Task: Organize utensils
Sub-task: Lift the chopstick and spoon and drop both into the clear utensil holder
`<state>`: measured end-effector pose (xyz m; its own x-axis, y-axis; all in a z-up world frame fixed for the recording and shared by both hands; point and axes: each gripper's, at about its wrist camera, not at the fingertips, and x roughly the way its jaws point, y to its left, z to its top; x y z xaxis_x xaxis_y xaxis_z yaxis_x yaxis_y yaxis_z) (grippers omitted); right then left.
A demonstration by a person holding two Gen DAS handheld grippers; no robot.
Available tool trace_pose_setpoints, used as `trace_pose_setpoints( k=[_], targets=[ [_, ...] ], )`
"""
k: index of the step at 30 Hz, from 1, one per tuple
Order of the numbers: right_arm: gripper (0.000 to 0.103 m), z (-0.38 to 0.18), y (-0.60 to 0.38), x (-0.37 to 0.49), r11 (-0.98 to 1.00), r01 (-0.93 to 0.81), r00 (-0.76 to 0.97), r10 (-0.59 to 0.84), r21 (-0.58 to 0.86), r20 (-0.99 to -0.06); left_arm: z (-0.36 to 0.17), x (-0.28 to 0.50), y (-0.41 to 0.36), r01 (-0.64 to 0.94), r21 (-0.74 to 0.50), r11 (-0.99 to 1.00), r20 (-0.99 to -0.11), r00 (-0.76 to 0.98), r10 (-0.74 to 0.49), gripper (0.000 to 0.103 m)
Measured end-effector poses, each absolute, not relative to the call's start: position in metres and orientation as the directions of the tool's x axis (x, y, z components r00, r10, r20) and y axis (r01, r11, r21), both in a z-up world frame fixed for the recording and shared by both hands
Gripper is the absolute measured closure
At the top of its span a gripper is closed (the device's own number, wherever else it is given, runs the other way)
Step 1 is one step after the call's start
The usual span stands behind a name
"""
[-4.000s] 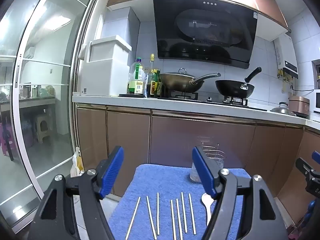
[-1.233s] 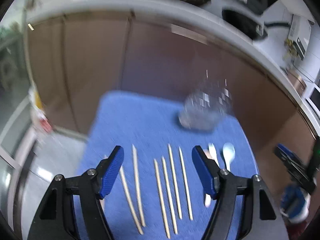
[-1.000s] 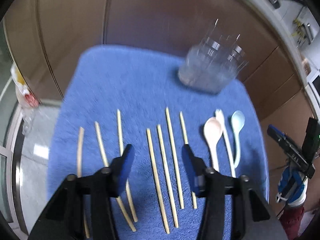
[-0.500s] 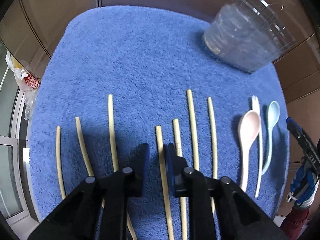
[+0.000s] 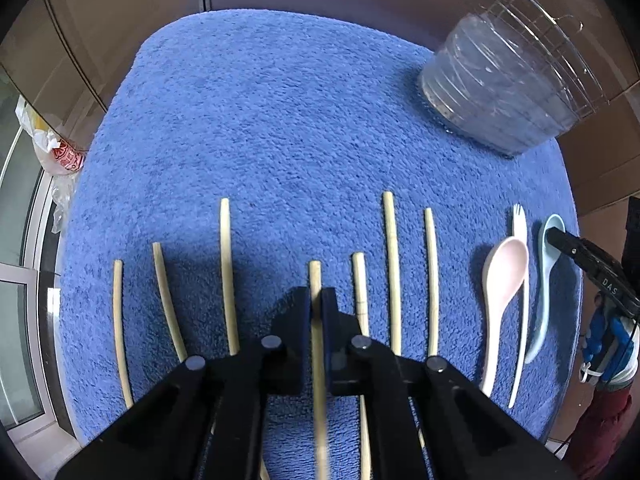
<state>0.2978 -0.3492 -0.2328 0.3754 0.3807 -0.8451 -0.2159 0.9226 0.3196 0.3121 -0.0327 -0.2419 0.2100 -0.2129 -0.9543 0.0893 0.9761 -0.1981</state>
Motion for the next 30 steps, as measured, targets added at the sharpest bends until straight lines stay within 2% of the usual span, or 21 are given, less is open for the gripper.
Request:
trace_pose_setpoints(
  k=[5, 12, 17, 22, 25, 30],
  targets=[
    [0.095, -0.211, -0.332, 0.286, 0.926, -0.307, 0.409, 0.335, 0.218, -0.849, -0.221, 0.293, -0.024, 0.1, -0.215, 0.971, -0.928, 0.289, -0.236, 0.098],
    [0.096, -0.134, -0.307, 0.248, 0.926, -0.375, 0.593, 0.269, 0.035, -0.759, -0.132, 0.266, -0.021, 0.181, -0.215, 0.96, -0.787, 0.55, -0.28, 0.098],
    [0.096, -0.045, -0.285, 0.237, 0.936, -0.337, 0.802, 0.228, -0.103, -0.552, -0.04, 0.269, -0.031, 0.254, -0.312, 0.916, -0.529, 0.754, -0.389, 0.098],
    [0.096, 0.01, -0.266, 0.247, 0.956, -0.176, 0.947, 0.1, -0.234, -0.305, 0.018, 0.282, -0.047, 0.277, -0.362, 0.89, -0.279, 0.879, -0.387, 0.098],
    [0.096, 0.015, -0.265, 0.268, 0.965, -0.109, 0.968, 0.049, -0.239, -0.245, 0.03, 0.298, -0.061, 0.256, -0.385, 0.887, -0.174, 0.923, -0.342, 0.098],
    [0.096, -0.005, -0.266, 0.286, 0.955, -0.02, 0.973, -0.05, -0.296, -0.226, 0.018, 0.328, -0.094, 0.179, -0.357, 0.917, -0.098, 0.969, -0.227, 0.098]
  ],
)
